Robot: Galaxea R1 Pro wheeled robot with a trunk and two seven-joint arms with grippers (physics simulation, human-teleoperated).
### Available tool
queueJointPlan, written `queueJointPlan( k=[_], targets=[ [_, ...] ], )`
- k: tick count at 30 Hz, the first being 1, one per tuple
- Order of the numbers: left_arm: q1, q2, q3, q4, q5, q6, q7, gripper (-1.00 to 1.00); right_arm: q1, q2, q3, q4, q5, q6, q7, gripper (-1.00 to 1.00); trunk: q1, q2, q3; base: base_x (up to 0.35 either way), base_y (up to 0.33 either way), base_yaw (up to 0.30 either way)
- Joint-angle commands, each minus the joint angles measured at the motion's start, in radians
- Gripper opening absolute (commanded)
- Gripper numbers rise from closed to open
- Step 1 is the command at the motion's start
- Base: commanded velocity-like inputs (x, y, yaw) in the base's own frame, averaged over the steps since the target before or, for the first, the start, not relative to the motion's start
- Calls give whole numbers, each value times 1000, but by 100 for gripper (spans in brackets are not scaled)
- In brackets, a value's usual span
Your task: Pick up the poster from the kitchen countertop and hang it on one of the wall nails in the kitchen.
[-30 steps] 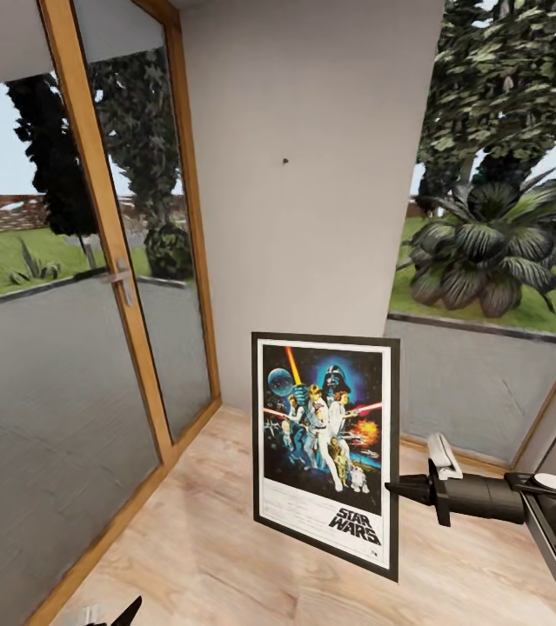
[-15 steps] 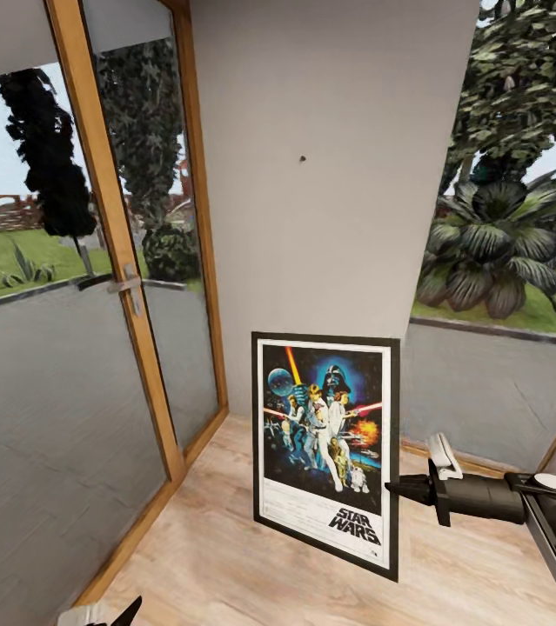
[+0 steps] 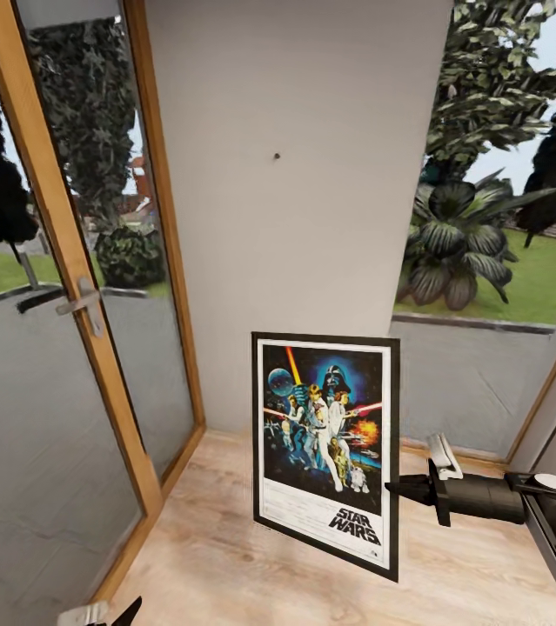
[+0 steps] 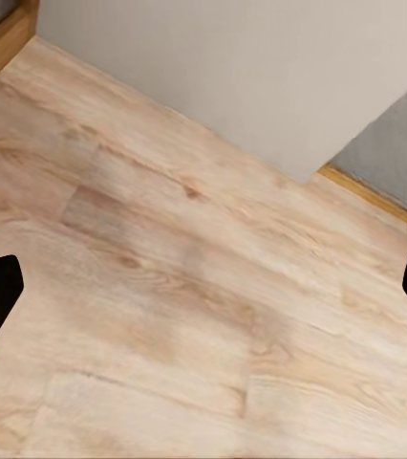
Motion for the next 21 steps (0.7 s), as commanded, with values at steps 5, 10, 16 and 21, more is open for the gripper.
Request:
queueJointPlan(
  k=[5,10,16,21],
  targets=[
    [-1,0,-4,1,6,-5,-2,100,-1,0,0,0,-2,13,5,-100,1,-2,-1,316,114,-300],
    [-1,0,-2,2,6,-5,-2,100,-2,0,0,0,-2,13,5,-100,1,-2,1,259,22,-300],
    [-1,0,-1,4,6,-6,-2,100,-1,0,0,0,-2,13,5,-100,1,-2,3,48,3,-300],
    [-1,0,-1,5,6,-6,-2,100,-1,0,0,0,-2,13,5,-100,1,-2,4,144,0,-152]
  ],
)
